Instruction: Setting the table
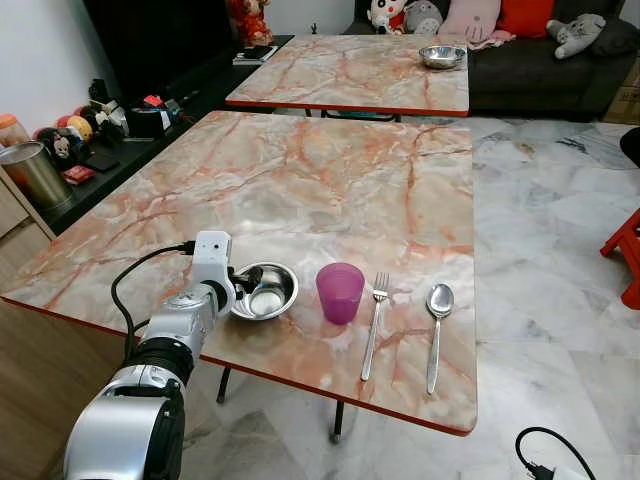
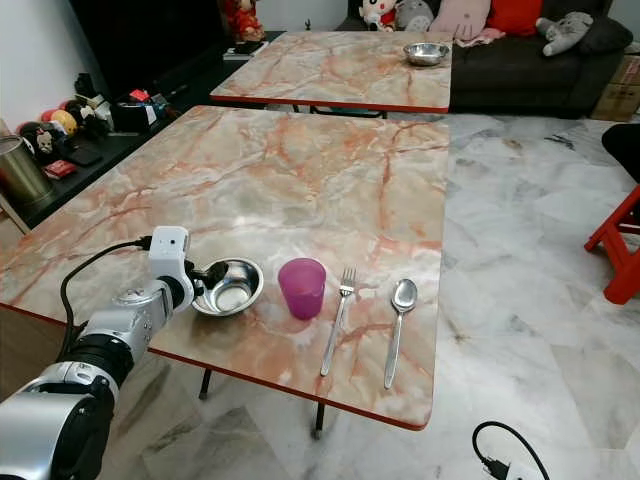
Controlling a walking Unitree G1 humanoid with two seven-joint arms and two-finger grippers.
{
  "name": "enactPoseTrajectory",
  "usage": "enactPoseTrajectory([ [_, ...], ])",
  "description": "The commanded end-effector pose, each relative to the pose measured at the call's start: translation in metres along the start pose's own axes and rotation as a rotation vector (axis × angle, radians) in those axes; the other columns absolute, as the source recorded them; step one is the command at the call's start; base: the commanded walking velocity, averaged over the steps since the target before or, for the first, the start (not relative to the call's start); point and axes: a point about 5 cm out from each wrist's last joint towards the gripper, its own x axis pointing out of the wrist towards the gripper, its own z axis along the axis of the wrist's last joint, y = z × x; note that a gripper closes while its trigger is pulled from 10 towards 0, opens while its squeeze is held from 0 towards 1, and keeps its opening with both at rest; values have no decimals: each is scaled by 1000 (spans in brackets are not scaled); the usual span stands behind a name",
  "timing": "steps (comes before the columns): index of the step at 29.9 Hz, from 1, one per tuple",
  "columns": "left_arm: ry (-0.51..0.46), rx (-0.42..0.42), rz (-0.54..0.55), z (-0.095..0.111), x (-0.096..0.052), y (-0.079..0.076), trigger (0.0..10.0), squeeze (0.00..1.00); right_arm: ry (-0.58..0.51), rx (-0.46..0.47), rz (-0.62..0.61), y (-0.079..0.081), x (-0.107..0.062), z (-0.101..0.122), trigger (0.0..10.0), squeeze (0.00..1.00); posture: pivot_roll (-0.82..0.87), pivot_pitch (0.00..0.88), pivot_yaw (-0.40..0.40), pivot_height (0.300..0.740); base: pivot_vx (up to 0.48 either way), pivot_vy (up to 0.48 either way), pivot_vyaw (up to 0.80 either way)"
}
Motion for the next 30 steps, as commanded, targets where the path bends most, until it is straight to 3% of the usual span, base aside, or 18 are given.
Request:
enactPoseTrajectory([
  [1,10,18,22,4,0,4,10000,0,8,-6,0,0,0,-1,10000,0,23,43,59,740,0,0,0],
  [17,-29,-7,-4,11,1,5,10000,0,7,-6,-1,-1,0,-1,10000,0,21,42,57,740,0,0,0],
  [30,-10,-12,80,8,-1,18,10000,0,7,-8,-2,-1,0,-1,10000,0,18,38,56,740,0,0,0],
])
